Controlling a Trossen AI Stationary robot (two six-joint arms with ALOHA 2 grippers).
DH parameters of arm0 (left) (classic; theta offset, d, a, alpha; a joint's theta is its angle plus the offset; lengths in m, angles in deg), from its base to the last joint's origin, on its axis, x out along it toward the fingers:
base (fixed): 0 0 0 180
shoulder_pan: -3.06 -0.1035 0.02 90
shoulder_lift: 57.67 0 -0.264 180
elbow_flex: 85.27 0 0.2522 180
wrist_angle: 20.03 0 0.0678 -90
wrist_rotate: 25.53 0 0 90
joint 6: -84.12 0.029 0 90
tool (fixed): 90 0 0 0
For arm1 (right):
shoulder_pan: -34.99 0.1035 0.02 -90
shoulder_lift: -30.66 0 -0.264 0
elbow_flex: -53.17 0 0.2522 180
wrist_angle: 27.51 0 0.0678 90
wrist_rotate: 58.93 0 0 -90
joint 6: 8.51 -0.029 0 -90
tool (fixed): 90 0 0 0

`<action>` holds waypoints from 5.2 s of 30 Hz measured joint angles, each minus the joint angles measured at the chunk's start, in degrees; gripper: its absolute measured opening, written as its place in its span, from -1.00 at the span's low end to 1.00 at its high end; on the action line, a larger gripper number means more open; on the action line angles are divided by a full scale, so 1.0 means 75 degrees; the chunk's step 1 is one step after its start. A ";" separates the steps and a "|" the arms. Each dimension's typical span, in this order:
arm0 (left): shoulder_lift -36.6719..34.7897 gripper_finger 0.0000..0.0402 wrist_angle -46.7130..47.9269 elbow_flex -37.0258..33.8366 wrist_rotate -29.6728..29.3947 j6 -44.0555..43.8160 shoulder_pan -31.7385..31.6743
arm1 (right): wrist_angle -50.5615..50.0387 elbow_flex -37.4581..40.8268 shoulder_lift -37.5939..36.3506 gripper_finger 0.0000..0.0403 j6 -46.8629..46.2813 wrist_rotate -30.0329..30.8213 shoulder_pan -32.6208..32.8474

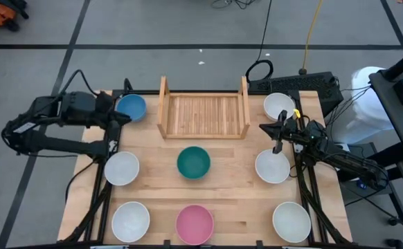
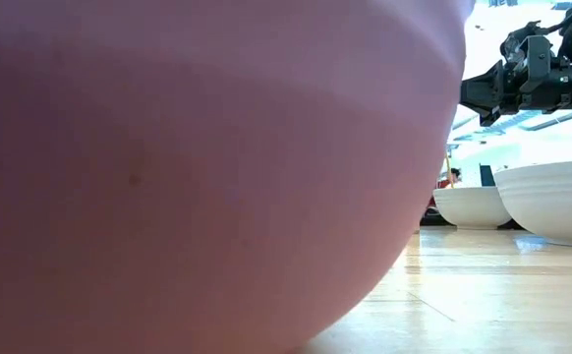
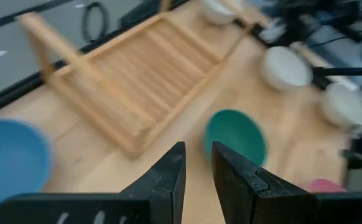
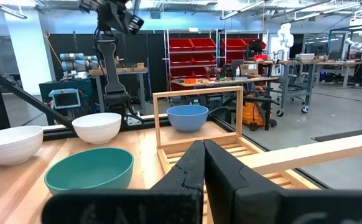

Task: Place and stack bowls onto a shelf
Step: Put the dark green bowl on the shelf

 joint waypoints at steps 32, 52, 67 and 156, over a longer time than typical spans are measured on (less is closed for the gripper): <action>0.0167 -0.60 -0.1142 0.0189 0.1085 -0.1172 -0.0004 | -0.0002 0.0002 -0.0003 -1.00 0.0022 0.0000 -0.0002; 0.1429 -0.92 -0.1130 0.0189 0.3793 0.1346 0.0062 | 0.0531 0.0001 -0.0003 -1.00 0.0024 0.0000 -0.0001; 0.2587 -0.86 -0.1121 0.0186 0.3571 0.1736 0.0060 | 0.0537 0.0001 -0.0003 -1.00 0.0023 -0.0002 -0.0001; 0.7274 -0.64 -0.2261 0.0171 0.2247 0.7837 0.2375 | 0.1269 0.0000 0.0008 -1.00 0.0000 -0.0044 0.0000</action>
